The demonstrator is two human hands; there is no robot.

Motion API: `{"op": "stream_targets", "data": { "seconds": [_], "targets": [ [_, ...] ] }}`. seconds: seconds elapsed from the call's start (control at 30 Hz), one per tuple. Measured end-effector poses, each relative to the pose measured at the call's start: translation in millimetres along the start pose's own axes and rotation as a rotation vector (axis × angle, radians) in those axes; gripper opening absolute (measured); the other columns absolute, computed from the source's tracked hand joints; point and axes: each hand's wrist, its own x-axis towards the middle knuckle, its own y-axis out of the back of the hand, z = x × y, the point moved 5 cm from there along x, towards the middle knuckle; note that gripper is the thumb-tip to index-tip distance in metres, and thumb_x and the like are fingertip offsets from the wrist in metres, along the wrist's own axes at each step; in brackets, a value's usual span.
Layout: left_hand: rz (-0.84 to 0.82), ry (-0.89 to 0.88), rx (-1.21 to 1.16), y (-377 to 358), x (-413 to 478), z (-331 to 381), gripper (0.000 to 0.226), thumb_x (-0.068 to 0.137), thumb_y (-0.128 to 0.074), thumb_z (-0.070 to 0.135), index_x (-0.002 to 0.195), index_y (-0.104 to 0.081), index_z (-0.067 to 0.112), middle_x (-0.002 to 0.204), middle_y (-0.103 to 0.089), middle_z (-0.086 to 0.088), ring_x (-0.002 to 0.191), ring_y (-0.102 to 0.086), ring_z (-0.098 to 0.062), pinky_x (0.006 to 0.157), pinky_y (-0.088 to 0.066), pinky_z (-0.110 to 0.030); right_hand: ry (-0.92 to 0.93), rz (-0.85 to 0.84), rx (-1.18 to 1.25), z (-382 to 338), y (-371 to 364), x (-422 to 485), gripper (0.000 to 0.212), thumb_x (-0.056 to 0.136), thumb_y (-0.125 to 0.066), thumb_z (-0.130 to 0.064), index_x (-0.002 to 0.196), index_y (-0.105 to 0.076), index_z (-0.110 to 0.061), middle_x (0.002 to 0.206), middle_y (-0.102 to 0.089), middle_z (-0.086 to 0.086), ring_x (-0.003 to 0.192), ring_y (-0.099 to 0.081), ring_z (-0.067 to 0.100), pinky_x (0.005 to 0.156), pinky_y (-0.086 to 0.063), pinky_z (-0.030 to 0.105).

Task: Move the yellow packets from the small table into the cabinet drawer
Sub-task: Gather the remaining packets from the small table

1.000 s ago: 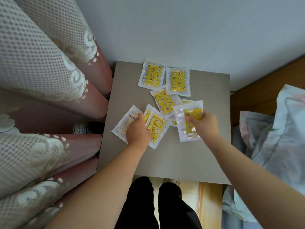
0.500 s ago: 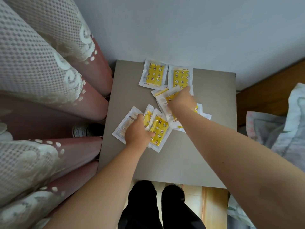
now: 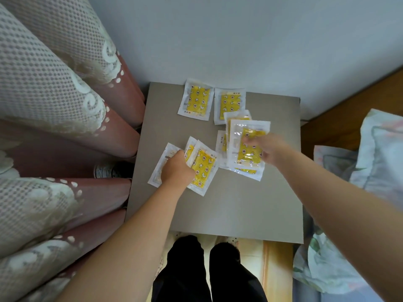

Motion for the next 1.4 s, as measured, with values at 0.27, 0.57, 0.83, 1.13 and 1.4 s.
{"op": "stream_targets", "data": {
  "seconds": [0.27,0.57,0.83,1.13,1.4],
  "targets": [
    [-0.004,-0.003,-0.091,3,-9,-6,0.045,0.076,-0.076,0.009,0.115,-0.053,0.011,0.106,-0.061,-0.002,0.097,-0.061,-0.025,0.069,-0.044,-0.030,-0.084,-0.078,0.136,41,44,-9,0.037,0.077,-0.070,0.003,0.112,-0.064,-0.008,0.111,-0.069,0.011,0.102,-0.065,0.029,0.087,-0.050,0.049],
    [-0.223,0.175,-0.739,-17,-36,-2,0.029,0.078,-0.074,-0.001,0.100,-0.066,0.016,0.106,-0.071,-0.006,0.096,-0.067,-0.024,0.089,-0.053,-0.040,0.014,-0.188,0.167,64,40,-27,0.021,0.077,-0.072,-0.005,0.096,-0.066,-0.010,0.108,-0.068,0.010,0.094,-0.066,0.025,0.090,-0.050,0.038],
    [-0.275,0.094,-0.949,-14,-100,31,0.025,0.086,-0.065,0.000,0.101,-0.063,0.019,0.100,-0.070,0.000,0.090,-0.067,-0.017,0.074,-0.055,-0.031,0.017,-0.338,0.363,72,36,-83,0.040,0.081,-0.064,0.002,0.121,-0.059,-0.001,0.119,-0.064,0.018,0.109,-0.062,0.035,0.089,-0.049,0.051],
    [-0.410,0.094,-1.028,-11,-199,26,0.031,0.086,-0.062,-0.006,0.108,-0.060,0.015,0.105,-0.070,-0.006,0.092,-0.069,-0.021,0.071,-0.057,-0.033,0.020,-0.228,0.427,131,33,-188,0.040,0.073,-0.073,0.000,0.112,-0.065,0.000,0.109,-0.069,0.018,0.100,-0.066,0.036,0.086,-0.052,0.053],
    [-0.629,0.089,-0.741,-48,-302,-26,0.020,0.089,-0.061,0.001,0.100,-0.064,0.017,0.103,-0.071,-0.003,0.083,-0.069,-0.016,0.063,-0.055,-0.026,-0.006,0.011,0.583,267,29,-292,0.036,0.074,-0.076,-0.001,0.109,-0.066,-0.003,0.103,-0.072,0.012,0.092,-0.070,0.032,0.084,-0.054,0.053]
  ]
}}
